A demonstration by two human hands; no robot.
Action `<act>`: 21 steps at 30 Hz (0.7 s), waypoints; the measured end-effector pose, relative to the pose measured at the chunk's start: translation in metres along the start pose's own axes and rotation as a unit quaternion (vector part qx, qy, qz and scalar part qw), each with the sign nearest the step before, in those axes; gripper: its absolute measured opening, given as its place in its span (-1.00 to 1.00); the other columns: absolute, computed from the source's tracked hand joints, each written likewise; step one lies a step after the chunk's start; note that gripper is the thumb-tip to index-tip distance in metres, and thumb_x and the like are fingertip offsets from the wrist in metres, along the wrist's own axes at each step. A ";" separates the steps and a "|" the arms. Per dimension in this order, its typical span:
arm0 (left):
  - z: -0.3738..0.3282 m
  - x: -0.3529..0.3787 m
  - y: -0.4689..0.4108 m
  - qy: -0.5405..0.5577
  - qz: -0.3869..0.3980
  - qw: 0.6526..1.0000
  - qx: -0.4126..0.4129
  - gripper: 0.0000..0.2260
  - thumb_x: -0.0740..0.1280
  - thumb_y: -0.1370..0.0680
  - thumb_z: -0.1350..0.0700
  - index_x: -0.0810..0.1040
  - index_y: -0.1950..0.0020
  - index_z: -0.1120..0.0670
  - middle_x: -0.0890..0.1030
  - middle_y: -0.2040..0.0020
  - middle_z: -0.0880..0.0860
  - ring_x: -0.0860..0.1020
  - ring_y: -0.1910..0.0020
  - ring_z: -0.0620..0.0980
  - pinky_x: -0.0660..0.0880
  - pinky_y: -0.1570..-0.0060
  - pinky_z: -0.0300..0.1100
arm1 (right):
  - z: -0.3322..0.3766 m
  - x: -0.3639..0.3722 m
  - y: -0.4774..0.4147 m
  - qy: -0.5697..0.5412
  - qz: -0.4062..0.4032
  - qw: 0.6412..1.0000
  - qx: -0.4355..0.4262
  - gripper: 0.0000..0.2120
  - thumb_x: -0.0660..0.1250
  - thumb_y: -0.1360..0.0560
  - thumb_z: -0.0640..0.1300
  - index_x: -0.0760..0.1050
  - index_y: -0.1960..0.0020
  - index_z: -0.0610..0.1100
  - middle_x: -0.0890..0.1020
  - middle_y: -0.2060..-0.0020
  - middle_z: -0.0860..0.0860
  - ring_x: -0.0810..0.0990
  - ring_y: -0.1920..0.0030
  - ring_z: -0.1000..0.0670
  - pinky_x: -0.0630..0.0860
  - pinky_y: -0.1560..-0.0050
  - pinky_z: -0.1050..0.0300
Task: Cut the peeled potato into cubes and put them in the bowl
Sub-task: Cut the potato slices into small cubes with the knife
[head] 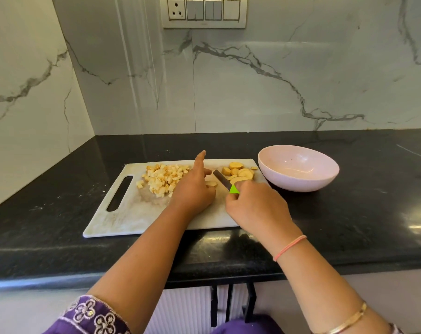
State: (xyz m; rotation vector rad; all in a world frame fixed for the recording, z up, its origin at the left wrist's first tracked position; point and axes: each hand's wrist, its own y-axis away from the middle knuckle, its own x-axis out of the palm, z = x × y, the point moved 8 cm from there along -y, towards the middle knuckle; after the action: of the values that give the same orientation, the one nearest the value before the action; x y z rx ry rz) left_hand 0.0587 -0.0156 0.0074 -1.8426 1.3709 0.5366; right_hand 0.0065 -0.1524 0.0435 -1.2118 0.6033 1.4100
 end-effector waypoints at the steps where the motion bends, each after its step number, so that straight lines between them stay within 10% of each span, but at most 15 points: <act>1: 0.001 -0.003 0.001 -0.016 -0.007 1.000 -0.003 -0.26 0.30 -0.50 0.21 -0.05 -0.56 -0.05 0.50 -0.29 -0.03 0.51 -0.14 -0.07 0.43 0.06 -0.28 | 0.001 0.002 0.000 -0.001 0.000 1.000 -0.001 -0.77 0.11 -0.58 0.00 0.48 0.08 -0.09 0.36 0.39 0.06 0.43 0.25 -0.05 0.25 0.35 0.15; 7: 0.006 -0.010 -0.001 -0.089 -0.035 0.995 -0.026 -0.47 0.31 -0.51 0.08 0.28 -0.46 0.01 0.55 -0.23 0.00 0.52 -0.16 -0.02 0.50 -0.06 -0.12 | 0.010 0.009 -0.006 0.001 0.004 1.000 -0.005 -0.81 0.12 -0.57 -0.03 0.40 0.14 -0.09 0.47 0.26 -0.01 0.44 0.22 -0.07 0.29 0.28 0.15; 11: 0.010 -0.005 0.003 -0.126 -0.026 0.991 -0.042 -0.85 0.30 -0.52 0.07 0.61 -0.02 0.05 0.65 0.00 0.06 0.59 0.02 0.02 0.54 0.04 -0.10 | 0.015 0.016 -0.003 0.034 0.031 0.999 -0.004 -0.78 0.12 -0.58 -0.03 0.50 -0.03 -0.11 0.56 0.08 -0.06 0.49 0.11 -0.11 0.30 0.21 0.13; 21: 0.015 -0.006 -0.003 -0.129 -0.024 0.989 -0.061 -0.84 0.31 -0.52 0.09 0.59 0.24 0.04 0.64 0.22 0.09 0.56 0.23 0.02 0.38 0.37 -0.30 | 0.036 0.002 0.019 0.090 0.049 0.993 -0.063 -0.87 0.16 -0.57 -0.07 0.42 0.07 -0.09 0.31 0.36 0.03 0.39 0.21 -0.06 0.31 0.22 0.11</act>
State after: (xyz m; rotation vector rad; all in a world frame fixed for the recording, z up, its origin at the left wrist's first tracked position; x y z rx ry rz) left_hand 0.0609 -0.0003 0.0033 -1.8244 1.1390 0.8191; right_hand -0.0227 -0.1250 0.0487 -1.4376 0.7132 1.4481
